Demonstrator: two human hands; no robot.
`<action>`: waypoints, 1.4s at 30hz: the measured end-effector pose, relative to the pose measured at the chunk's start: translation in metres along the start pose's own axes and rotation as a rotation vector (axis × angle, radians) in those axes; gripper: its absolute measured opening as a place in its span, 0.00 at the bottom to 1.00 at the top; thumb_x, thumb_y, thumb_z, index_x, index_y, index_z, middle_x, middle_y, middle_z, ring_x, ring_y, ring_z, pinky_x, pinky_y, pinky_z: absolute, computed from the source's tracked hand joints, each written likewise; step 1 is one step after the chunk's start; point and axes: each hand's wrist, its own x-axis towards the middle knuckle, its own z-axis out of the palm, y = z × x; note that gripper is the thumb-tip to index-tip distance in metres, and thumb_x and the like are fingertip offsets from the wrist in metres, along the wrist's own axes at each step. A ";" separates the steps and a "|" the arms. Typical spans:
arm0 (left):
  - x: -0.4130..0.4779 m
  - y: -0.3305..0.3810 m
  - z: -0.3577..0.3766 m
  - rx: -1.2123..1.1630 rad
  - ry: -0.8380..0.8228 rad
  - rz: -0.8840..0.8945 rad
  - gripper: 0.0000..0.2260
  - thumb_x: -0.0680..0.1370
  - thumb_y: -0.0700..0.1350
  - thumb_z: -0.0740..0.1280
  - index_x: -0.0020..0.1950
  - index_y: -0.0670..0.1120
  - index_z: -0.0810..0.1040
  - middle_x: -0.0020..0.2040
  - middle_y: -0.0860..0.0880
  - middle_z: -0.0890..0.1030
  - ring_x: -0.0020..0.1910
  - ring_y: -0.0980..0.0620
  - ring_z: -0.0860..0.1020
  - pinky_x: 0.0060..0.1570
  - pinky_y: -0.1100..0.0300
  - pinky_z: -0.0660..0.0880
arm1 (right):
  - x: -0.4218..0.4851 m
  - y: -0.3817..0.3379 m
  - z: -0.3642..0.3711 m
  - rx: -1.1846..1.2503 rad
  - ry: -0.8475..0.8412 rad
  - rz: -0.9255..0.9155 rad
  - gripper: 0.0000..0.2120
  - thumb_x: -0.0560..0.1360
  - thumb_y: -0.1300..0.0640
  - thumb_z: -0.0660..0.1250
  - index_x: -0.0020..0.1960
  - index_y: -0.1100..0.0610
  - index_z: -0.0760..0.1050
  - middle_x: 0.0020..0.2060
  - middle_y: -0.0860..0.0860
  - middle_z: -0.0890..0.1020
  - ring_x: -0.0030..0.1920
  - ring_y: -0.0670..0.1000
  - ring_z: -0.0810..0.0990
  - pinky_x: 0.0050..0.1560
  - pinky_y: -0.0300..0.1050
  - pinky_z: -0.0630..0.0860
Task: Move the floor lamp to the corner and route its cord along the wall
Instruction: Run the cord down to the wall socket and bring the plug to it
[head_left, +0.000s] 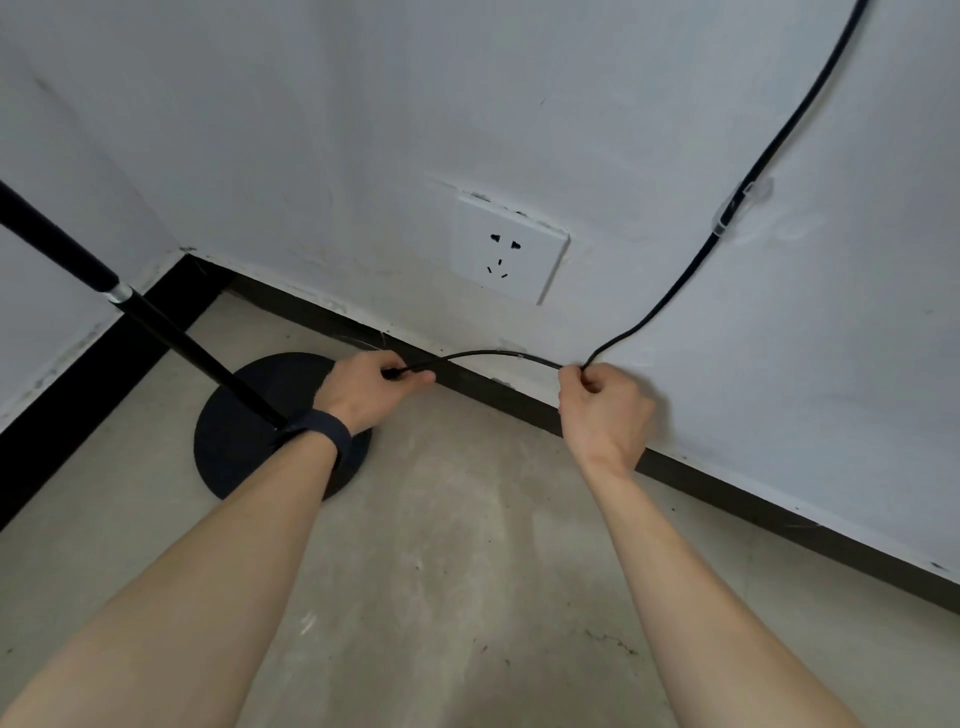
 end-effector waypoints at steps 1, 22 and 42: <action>-0.001 -0.001 -0.002 -0.172 -0.026 -0.010 0.18 0.72 0.64 0.71 0.53 0.52 0.81 0.49 0.51 0.82 0.48 0.50 0.80 0.50 0.53 0.76 | 0.001 0.001 -0.001 -0.014 0.005 -0.007 0.18 0.72 0.47 0.61 0.31 0.59 0.75 0.29 0.54 0.83 0.35 0.59 0.80 0.37 0.49 0.78; -0.017 0.089 0.031 -0.931 0.004 -0.185 0.13 0.76 0.47 0.72 0.57 0.43 0.80 0.48 0.46 0.85 0.35 0.53 0.77 0.40 0.59 0.77 | 0.016 0.067 -0.051 -0.186 0.070 0.145 0.15 0.76 0.48 0.63 0.40 0.59 0.78 0.37 0.58 0.82 0.39 0.60 0.74 0.40 0.47 0.70; -0.021 0.094 0.019 -0.574 0.147 -0.074 0.17 0.73 0.51 0.73 0.58 0.50 0.73 0.57 0.46 0.82 0.52 0.44 0.83 0.57 0.45 0.79 | 0.020 0.061 -0.077 -0.325 -0.101 -0.006 0.16 0.80 0.41 0.60 0.55 0.49 0.80 0.50 0.54 0.85 0.52 0.61 0.81 0.45 0.48 0.73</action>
